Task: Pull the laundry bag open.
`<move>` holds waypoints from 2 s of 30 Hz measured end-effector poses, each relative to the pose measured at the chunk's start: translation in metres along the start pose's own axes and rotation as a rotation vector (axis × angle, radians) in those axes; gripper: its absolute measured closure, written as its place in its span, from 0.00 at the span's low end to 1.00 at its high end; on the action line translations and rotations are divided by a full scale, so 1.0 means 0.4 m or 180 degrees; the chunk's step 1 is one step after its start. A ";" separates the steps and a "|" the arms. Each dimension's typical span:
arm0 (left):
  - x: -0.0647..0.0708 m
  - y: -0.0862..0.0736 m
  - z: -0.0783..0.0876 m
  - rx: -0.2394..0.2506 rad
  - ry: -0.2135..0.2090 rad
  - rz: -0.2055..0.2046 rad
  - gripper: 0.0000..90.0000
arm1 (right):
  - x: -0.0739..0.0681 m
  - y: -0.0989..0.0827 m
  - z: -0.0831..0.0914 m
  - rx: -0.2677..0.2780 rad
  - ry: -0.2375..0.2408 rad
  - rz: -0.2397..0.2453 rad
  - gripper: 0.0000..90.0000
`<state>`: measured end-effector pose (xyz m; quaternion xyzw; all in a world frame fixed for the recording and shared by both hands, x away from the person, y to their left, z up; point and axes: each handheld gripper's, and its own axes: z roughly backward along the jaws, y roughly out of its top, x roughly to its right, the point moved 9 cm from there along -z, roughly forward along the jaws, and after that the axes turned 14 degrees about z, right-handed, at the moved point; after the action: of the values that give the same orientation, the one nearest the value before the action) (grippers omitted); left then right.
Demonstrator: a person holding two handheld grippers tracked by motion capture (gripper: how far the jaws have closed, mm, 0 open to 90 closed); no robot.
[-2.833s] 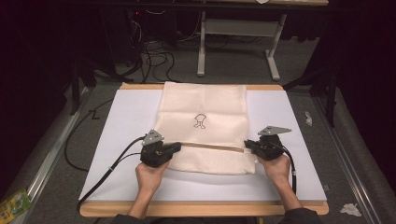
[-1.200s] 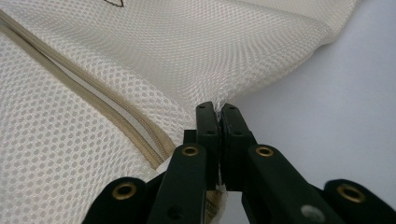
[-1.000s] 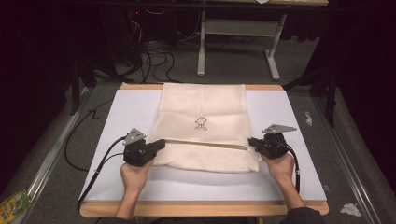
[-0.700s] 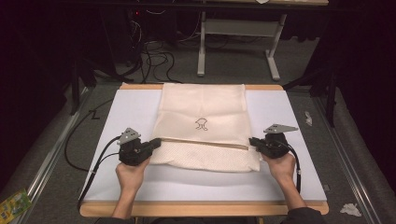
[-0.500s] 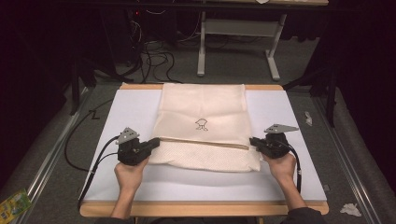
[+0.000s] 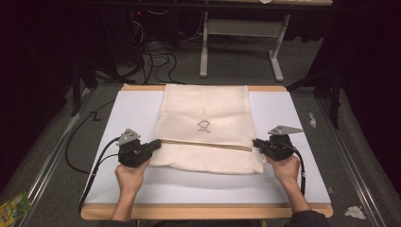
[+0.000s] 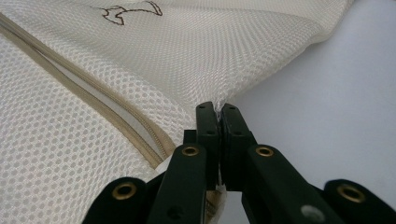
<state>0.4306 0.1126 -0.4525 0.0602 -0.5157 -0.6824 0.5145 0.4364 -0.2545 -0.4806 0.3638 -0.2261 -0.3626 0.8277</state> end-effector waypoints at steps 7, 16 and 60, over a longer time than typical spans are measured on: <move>-0.017 0.004 0.015 0.0037 0.0032 0.0034 0.97 | 0.009 -0.001 0.009 -0.0010 -0.0028 0.0001 0.99; -0.028 0.012 0.030 0.0084 0.0054 0.0067 0.97 | 0.010 0.005 0.010 -0.0008 -0.0029 0.0007 0.99; -0.072 0.019 0.060 0.0000 0.0219 -0.0002 0.97 | 0.022 0.038 0.042 0.0078 -0.0088 0.0031 1.00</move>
<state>0.4342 0.1503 -0.4485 0.0839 -0.4977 -0.6801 0.5317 0.4380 -0.2615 -0.4574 0.3677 -0.2437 -0.3608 0.8217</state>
